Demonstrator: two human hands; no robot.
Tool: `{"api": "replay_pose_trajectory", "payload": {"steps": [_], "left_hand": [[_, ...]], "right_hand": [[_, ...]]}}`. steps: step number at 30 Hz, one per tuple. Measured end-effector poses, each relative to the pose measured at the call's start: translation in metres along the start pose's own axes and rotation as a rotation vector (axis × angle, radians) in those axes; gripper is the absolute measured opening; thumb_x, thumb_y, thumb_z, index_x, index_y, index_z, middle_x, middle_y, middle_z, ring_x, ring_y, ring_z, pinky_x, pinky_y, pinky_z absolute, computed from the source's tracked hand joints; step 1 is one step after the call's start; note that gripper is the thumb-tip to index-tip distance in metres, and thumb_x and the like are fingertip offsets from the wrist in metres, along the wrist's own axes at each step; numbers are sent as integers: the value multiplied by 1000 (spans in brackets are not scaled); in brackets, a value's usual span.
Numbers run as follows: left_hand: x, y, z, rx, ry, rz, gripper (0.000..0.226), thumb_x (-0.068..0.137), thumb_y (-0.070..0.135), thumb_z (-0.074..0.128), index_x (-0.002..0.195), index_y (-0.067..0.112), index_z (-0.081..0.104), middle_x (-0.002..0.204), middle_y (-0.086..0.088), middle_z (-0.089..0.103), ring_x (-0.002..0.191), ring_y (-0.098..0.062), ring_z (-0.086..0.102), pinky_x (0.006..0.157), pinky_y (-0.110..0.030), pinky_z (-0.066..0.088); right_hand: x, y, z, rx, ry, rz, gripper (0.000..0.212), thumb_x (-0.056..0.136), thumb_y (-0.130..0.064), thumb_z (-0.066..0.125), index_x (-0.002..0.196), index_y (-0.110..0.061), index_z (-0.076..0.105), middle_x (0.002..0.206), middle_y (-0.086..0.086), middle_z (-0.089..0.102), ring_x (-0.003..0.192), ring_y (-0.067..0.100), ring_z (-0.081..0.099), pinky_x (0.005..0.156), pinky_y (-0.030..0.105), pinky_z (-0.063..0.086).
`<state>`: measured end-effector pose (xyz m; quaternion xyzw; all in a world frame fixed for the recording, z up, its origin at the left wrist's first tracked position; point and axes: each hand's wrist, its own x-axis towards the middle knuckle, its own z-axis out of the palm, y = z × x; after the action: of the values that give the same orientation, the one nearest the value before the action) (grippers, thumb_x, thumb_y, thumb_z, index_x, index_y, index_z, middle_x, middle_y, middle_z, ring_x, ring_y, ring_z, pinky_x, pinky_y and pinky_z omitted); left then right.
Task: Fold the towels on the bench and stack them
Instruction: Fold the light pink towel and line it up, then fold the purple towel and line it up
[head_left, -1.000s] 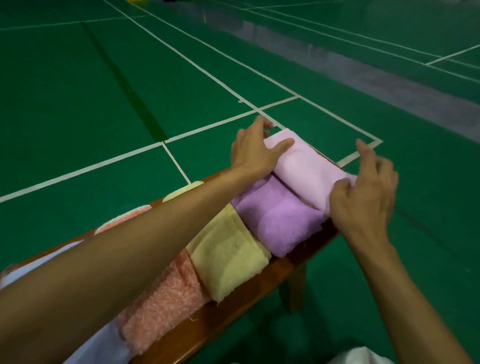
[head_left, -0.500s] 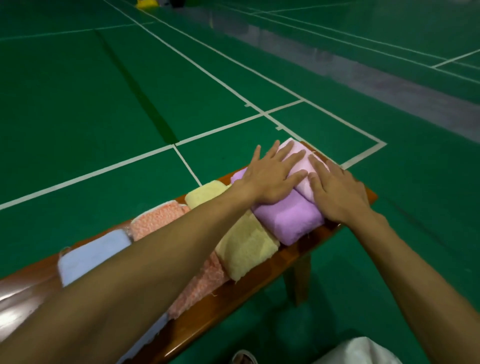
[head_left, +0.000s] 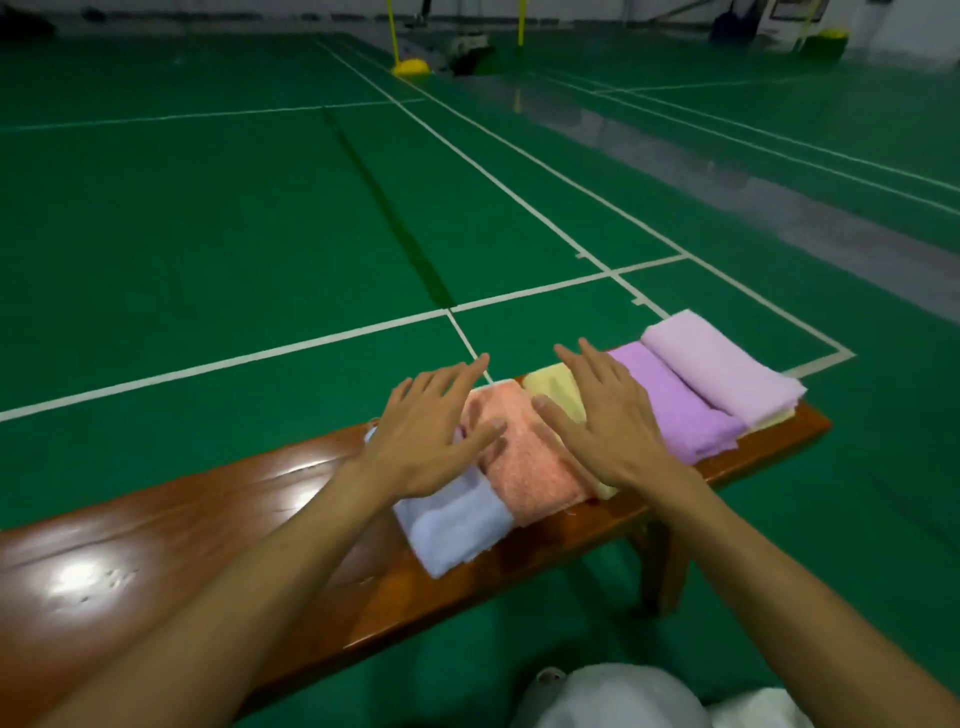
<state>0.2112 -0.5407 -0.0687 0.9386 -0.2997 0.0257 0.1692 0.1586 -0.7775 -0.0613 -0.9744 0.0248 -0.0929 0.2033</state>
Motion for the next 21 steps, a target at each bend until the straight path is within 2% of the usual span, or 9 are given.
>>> {"api": "replay_pose_trajectory", "payload": {"steps": [6,10,14,16,18,21], "left_hand": [[-101,-69,-50,53,38,-154,90,88,82,21,163,33,19,161,3,37,146,-20,34,118,-45,27],[-165,-112,-79,66,67,-241,90,88,82,21,163,32,21,160,5,38,144,-18,36,116,-43,28],[-227,-155,-100,70,92,-313,88,90,81,26,163,31,21,158,6,39,143,-17,37,116,-42,28],[-257,-178,-107,76,94,-362,91,88,83,25,162,31,21,158,5,39,143,-18,37,116,-43,29],[-288,-201,-113,80,98,-415,92,87,84,26,162,31,22,157,4,40,142,-20,38,116,-44,30],[-337,-231,-126,106,118,-460,94,88,84,26,161,26,28,156,1,44,140,-22,41,115,-45,33]], "right_hand": [[-13,-96,44,40,-139,-147,98,77,-88,33,161,-39,20,171,0,18,155,26,19,123,52,21],[-25,-157,69,119,-176,-217,98,78,-88,36,161,-40,19,171,0,17,156,25,18,124,55,19],[-40,-224,103,138,-199,-287,97,82,-83,43,162,-37,17,170,0,19,156,23,17,125,48,18],[-49,-261,126,174,-231,-311,102,79,-86,40,163,-34,14,171,-2,17,157,21,15,126,46,17],[-58,-303,151,208,-282,-335,109,75,-89,37,164,-32,11,171,-3,14,157,19,12,126,47,16],[-75,-368,195,249,-325,-414,107,79,-88,43,164,-31,11,171,-3,15,157,18,12,126,50,19]]}}
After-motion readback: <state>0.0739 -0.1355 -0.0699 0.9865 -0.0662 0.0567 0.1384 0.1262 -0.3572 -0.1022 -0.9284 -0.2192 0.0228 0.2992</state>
